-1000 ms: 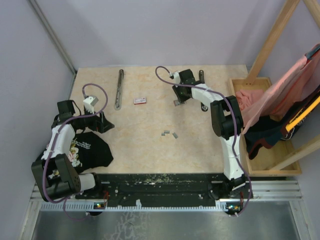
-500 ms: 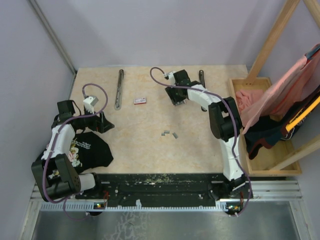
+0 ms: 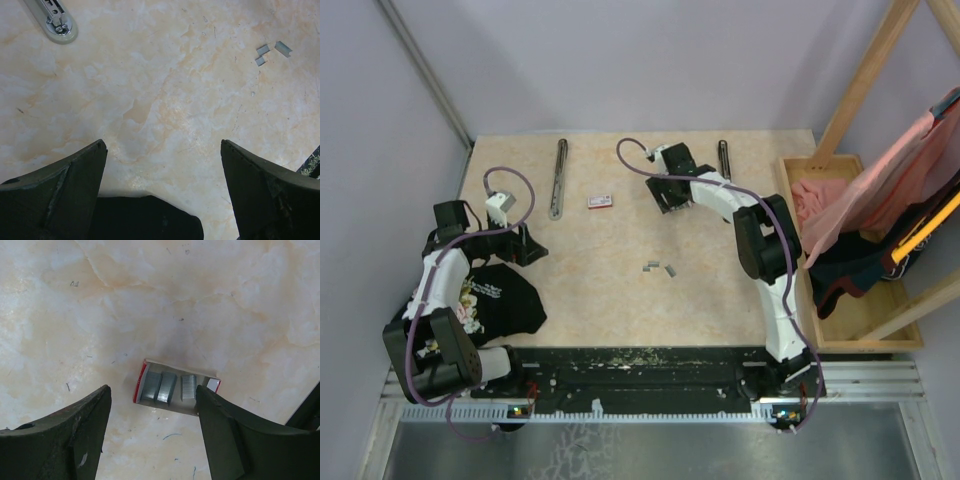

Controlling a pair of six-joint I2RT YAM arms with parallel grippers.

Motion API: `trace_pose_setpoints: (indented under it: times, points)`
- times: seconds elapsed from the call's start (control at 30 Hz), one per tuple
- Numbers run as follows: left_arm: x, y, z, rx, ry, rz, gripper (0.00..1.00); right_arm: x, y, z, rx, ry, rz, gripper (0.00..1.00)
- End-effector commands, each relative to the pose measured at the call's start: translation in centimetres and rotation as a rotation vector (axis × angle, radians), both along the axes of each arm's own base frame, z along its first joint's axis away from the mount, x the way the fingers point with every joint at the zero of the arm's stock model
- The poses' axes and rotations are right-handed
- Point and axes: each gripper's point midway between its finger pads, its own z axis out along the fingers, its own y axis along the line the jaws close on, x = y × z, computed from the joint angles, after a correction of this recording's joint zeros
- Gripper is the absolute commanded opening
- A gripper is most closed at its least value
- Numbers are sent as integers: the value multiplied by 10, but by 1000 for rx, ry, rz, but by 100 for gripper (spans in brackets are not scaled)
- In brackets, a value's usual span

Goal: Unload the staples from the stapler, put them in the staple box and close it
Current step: Place the staple in the staple box, then adjust the staple in the staple box.

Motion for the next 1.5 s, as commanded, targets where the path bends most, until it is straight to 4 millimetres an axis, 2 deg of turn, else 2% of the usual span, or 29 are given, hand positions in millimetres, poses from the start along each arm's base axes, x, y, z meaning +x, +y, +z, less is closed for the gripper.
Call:
trace_pose_setpoints:
  times: [0.0,0.9,1.47]
  points:
    - [3,0,13,-8,-37,-16,100,10,-1,18,16,-64,-39,69]
    - [4,-1,12,-15,-30,-20,100,12,-15,-7,10,-21,-69,66]
    - [3,-1,11,-20,-26,-22,100,10,-12,-15,49,28,-57,63]
